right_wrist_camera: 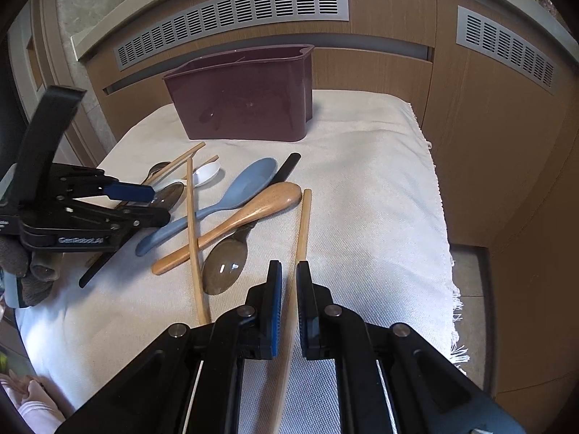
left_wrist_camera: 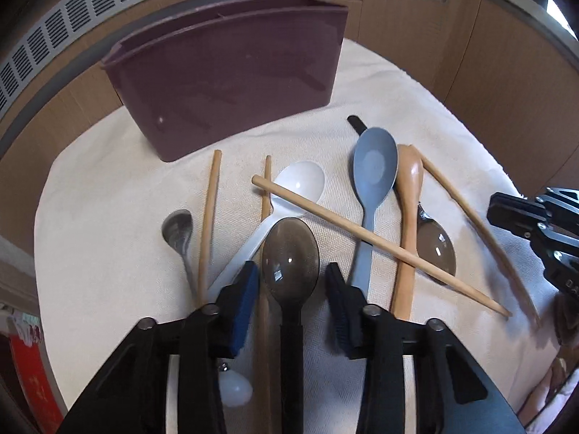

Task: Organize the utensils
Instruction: 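Grasp the clear grey spoon with the left tool while the right tool grasps the white spoon, then lift the grey spoon with the left tool while the right tool lifts the white spoon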

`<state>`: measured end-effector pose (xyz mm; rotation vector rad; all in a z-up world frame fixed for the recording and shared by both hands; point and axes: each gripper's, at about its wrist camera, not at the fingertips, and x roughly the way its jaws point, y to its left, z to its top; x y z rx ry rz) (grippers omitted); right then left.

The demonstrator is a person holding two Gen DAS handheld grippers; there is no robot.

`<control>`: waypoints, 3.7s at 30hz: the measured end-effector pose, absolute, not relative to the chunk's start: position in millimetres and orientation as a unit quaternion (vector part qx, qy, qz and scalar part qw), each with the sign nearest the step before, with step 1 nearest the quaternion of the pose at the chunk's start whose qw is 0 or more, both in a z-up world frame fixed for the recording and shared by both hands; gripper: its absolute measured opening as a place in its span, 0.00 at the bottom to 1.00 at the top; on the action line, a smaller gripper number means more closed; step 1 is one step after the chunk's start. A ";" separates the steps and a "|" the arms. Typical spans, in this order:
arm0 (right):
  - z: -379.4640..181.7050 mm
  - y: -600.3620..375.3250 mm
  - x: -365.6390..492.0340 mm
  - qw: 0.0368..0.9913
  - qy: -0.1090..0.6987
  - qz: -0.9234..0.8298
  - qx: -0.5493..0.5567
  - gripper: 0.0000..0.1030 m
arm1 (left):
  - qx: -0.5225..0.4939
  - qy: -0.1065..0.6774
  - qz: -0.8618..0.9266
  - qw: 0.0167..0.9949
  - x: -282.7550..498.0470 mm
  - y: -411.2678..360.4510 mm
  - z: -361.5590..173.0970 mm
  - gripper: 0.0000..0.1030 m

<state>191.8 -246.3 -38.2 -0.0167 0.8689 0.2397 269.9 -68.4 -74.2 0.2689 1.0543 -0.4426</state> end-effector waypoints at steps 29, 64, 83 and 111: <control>-49.9 -155.6 299.8 0.882 0.470 0.035 -0.009 0.50 | -0.078 0.367 -0.128 0.918 222.0 38.3 -34.0 0.31; 43.1 -204.9 216.8 0.932 0.331 0.144 -0.024 0.07 | -0.055 0.293 -0.160 0.941 182.3 12.8 33.8 0.31; -12.7 -232.0 237.5 0.909 0.400 0.116 -0.014 0.12 | 0.008 0.454 -0.166 0.876 279.5 -23.0 -49.3 0.34; -33.6 -207.9 245.6 0.881 0.463 0.090 0.034 0.49 | 0.012 0.426 -0.141 0.894 264.9 -23.3 -61.2 0.33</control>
